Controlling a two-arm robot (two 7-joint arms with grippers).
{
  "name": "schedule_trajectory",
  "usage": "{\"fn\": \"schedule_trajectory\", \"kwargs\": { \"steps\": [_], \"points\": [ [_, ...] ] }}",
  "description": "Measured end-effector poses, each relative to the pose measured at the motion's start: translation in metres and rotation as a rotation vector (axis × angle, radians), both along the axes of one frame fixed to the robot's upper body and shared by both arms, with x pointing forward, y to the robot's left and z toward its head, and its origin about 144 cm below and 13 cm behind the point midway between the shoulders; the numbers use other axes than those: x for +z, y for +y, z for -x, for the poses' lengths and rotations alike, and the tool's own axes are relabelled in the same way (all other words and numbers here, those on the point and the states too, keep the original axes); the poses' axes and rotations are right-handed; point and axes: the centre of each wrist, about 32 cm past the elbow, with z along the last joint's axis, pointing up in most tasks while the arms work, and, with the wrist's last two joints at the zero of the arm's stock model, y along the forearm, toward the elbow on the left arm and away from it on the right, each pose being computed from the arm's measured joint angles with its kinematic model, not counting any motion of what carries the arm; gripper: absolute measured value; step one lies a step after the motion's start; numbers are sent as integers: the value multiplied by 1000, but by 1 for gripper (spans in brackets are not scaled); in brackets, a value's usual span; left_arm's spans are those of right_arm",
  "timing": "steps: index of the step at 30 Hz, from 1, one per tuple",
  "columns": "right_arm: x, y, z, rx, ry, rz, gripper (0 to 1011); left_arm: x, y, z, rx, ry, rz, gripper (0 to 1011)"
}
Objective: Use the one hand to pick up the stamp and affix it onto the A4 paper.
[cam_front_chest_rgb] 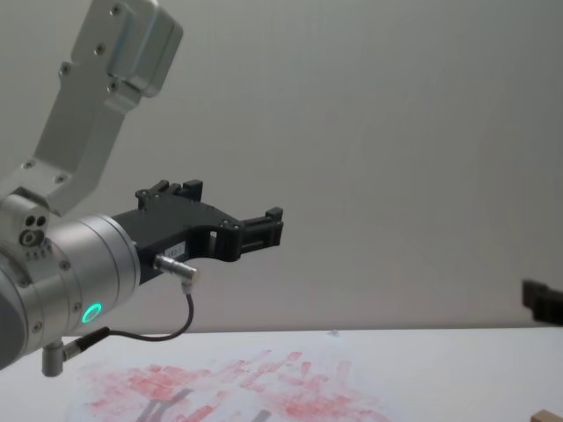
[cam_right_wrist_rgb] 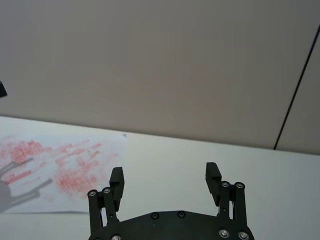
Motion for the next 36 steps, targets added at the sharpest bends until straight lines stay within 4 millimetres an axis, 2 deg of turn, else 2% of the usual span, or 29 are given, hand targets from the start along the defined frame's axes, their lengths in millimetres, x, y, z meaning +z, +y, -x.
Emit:
{"fn": "schedule_trajectory", "kwargs": {
  "steps": [6,12,36],
  "points": [
    [-2,-3,14,-36,78,26,1001,0,0,0,0,0,0,1001],
    [-3,-5,18,-47,145,54,1001,0,0,0,0,0,0,1001],
    [-15,0,-8,35,317,111,1001,0,0,0,0,0,0,1001]
  ]
}}
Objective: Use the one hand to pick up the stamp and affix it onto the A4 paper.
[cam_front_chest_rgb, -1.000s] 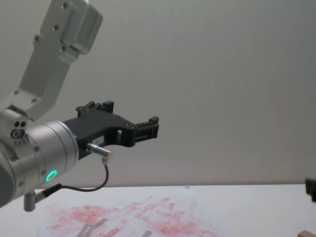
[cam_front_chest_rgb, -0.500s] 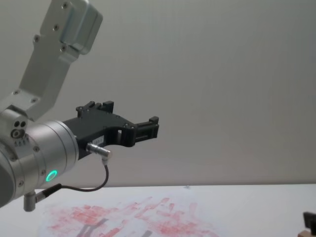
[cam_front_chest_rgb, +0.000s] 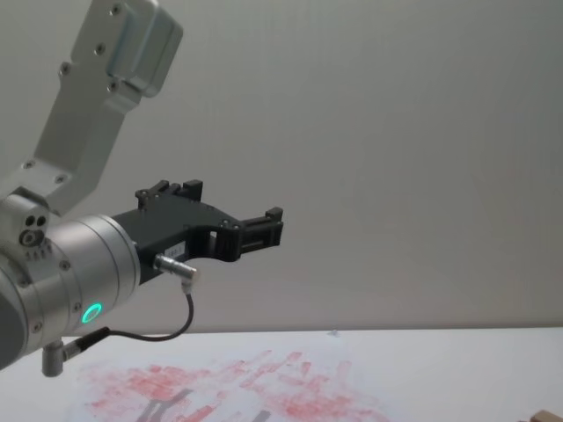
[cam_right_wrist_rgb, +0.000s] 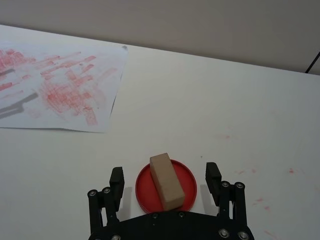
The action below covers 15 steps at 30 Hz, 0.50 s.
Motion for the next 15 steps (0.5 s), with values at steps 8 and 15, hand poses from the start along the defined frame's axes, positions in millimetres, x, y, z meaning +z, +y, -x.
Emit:
{"fn": "schedule_trajectory", "kwargs": {
  "steps": [8,15],
  "points": [
    [-3,3,-3,8,27,3,942,0,0,0,0,0,0,1001],
    [-5,4,-5,13,39,4,763,0,0,0,0,0,0,1001]
  ]
}}
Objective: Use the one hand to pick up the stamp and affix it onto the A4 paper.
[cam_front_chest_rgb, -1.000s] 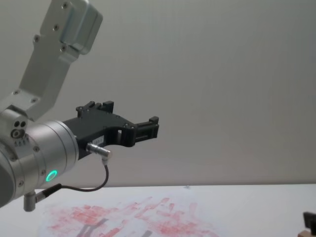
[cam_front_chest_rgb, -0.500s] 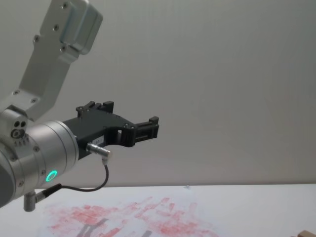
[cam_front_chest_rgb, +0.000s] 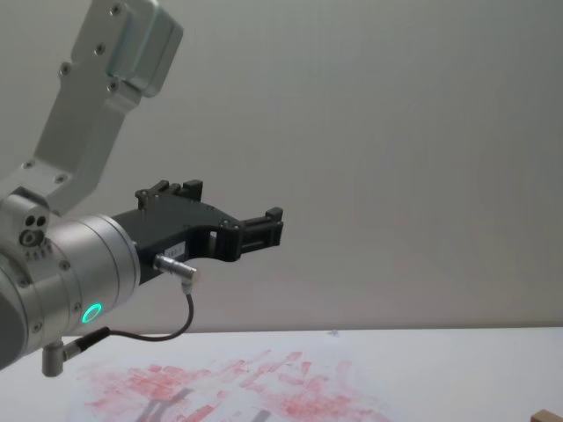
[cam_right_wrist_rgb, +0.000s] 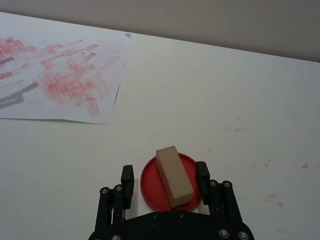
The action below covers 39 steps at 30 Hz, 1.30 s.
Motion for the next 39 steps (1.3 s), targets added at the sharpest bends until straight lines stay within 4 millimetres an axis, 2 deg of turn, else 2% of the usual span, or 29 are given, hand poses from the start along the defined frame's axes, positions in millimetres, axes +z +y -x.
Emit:
{"fn": "schedule_trajectory", "kwargs": {
  "steps": [3,5,6,14,19,30,39],
  "points": [
    [0,0,0,1,3,0,708,0,0,0,0,0,0,1001],
    [-1,1,-1,1,6,1,617,0,0,0,0,0,0,1001],
    [-1,1,-1,1,6,1,617,0,0,0,0,0,0,1001],
    [-1,1,-1,3,11,1,332,0,0,0,0,0,0,1001],
    [-1,1,-1,4,12,1,217,0,0,0,0,0,0,1001],
    [5,3,-8,38,-36,28,217,0,0,0,0,0,0,1001],
    [22,11,-26,129,-135,43,217,0,0,0,0,0,0,1001]
  ]
}}
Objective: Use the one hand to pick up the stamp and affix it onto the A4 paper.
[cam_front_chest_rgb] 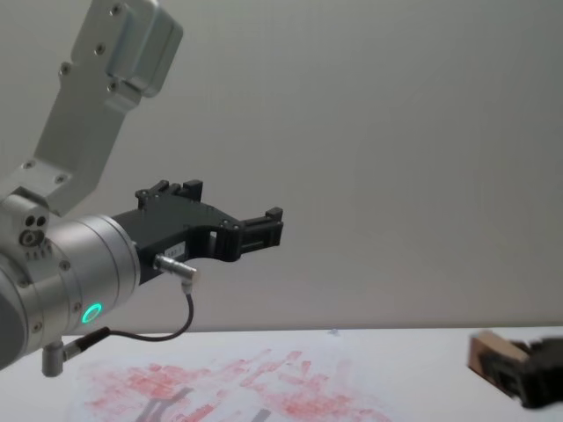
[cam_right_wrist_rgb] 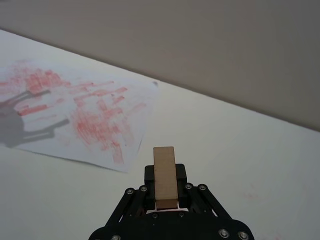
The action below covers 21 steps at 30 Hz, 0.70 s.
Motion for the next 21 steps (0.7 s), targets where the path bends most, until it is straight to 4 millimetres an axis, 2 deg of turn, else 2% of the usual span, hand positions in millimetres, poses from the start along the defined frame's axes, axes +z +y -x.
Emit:
{"fn": "schedule_trajectory", "kwargs": {
  "steps": [9,21],
  "points": [
    [12,13,-31,117,-65,-17,217,0,0,0,0,0,0,1001],
    [7,33,-81,238,-19,-67,217,0,0,0,0,0,0,1001]
  ]
}}
